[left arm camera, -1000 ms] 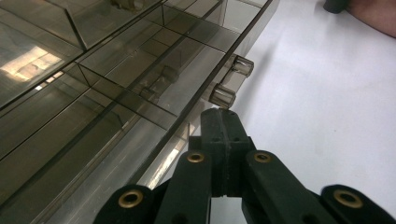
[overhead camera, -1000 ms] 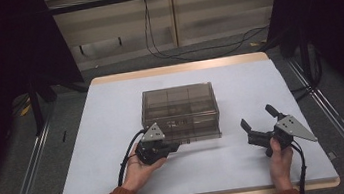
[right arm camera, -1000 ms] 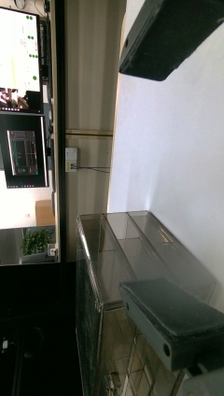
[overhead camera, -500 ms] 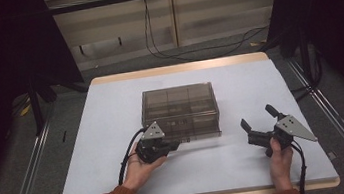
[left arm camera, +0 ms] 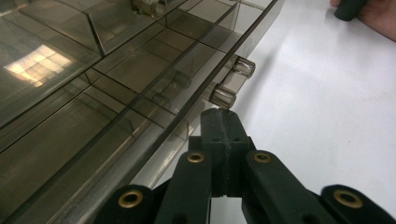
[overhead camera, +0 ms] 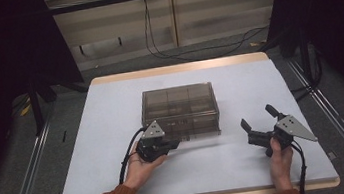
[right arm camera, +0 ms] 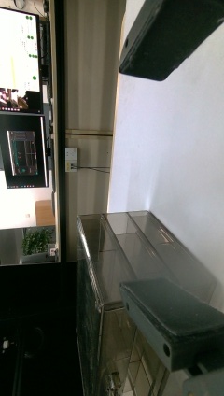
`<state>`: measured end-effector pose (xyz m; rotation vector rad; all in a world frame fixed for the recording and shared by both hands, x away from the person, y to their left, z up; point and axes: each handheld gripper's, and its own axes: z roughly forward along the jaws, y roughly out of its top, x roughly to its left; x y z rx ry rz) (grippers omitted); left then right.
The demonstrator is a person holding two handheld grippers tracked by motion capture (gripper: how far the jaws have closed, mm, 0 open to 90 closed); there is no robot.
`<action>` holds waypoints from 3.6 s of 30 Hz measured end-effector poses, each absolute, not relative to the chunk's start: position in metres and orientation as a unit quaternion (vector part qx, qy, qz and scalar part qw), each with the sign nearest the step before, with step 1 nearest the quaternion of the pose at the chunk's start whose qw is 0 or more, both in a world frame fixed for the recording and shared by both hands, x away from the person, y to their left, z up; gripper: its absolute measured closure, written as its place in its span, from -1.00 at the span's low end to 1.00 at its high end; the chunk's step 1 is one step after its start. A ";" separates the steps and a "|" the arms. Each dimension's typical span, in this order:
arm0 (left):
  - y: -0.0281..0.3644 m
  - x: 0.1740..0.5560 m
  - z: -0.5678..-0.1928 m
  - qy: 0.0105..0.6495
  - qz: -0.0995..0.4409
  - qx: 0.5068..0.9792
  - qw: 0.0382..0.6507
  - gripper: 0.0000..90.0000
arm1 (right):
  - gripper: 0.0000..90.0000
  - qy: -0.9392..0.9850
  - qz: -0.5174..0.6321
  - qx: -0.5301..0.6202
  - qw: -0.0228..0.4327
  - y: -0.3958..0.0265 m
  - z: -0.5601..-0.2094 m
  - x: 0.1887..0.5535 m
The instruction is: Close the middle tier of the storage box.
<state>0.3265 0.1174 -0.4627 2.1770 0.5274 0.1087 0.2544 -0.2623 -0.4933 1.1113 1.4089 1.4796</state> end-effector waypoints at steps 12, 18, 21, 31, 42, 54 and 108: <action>0.117 0.328 -0.463 0.216 0.042 0.872 0.437 1.00 | -1.00 0.556 0.583 0.440 0.397 -0.262 -0.493 0.254; 0.116 0.329 -0.464 0.219 0.045 0.870 0.440 1.00 | -1.00 0.555 0.583 0.439 0.398 -0.262 -0.493 0.254; 0.116 0.330 -0.463 0.218 0.046 0.873 0.434 1.00 | -1.00 0.555 0.583 0.439 0.399 -0.262 -0.493 0.255; 0.115 0.334 -0.462 0.222 0.050 0.875 0.428 1.00 | -1.00 0.555 0.583 0.438 0.399 -0.262 -0.493 0.255; 0.114 0.337 -0.463 0.223 0.051 0.873 0.431 1.00 | -1.00 0.556 0.582 0.440 0.397 -0.262 -0.493 0.254; 0.114 0.341 -0.464 0.225 0.046 0.870 0.437 1.00 | -1.00 0.556 0.582 0.440 0.397 -0.262 -0.493 0.254; 0.118 0.353 -0.460 0.249 0.057 0.859 0.443 1.00 | -1.00 0.556 0.583 0.438 0.399 -0.262 -0.493 0.255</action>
